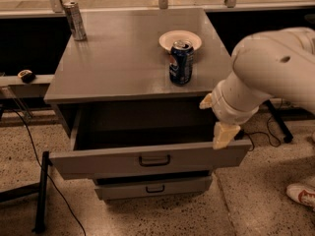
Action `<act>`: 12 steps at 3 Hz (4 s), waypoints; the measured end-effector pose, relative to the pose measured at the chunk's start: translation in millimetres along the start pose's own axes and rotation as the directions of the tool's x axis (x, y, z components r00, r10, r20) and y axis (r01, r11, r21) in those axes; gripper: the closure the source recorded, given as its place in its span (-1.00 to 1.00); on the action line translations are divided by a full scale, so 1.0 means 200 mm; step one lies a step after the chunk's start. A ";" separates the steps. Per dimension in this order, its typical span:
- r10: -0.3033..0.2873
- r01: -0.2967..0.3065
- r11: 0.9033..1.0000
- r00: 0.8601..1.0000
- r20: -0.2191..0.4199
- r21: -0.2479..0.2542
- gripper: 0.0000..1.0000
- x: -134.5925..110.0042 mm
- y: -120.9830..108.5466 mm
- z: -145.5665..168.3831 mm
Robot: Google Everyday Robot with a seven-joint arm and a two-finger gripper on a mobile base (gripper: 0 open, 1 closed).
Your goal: Open top drawer
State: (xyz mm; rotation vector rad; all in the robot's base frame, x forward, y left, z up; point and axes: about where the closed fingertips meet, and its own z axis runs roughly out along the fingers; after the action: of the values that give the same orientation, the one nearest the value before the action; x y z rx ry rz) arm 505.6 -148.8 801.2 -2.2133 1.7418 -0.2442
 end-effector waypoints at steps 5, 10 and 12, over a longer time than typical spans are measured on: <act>0.132 -0.123 0.989 0.985 0.113 -0.082 1.00 -0.06 -0.31 0.50; 0.035 -0.030 0.995 0.998 0.057 -0.096 1.00 -0.01 0.00 0.84; 0.076 -0.029 0.945 0.988 0.132 -0.327 1.00 0.02 0.19 0.82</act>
Offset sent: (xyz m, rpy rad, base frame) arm 0.0965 0.0523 -0.0361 0.1599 0.1200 -0.0198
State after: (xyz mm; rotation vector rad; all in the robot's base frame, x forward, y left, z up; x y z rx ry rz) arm 523.9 -138.7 634.5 -2.3309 1.8680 0.2263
